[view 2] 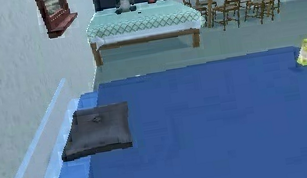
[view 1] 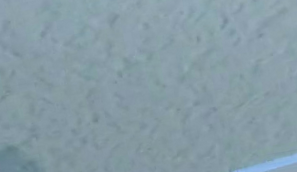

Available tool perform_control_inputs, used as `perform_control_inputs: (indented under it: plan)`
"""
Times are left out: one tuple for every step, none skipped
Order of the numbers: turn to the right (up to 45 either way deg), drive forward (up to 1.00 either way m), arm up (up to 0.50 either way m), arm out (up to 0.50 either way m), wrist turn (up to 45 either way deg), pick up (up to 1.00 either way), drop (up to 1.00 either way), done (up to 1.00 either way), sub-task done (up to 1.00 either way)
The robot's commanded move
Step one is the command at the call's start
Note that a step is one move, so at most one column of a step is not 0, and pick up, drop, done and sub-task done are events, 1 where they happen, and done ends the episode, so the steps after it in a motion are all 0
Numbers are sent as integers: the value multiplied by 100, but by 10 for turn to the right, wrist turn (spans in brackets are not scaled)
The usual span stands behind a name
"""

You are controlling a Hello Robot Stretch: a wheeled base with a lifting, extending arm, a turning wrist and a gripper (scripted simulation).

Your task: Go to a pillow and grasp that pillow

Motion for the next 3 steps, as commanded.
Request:
perform_control_inputs:
  plan:
    - [-150,0,0,0,0,0,0,0,0]
    - [0,0,50,0,0,0,0,0,0]
    - [0,0,24,0,0,0,0,0,0]
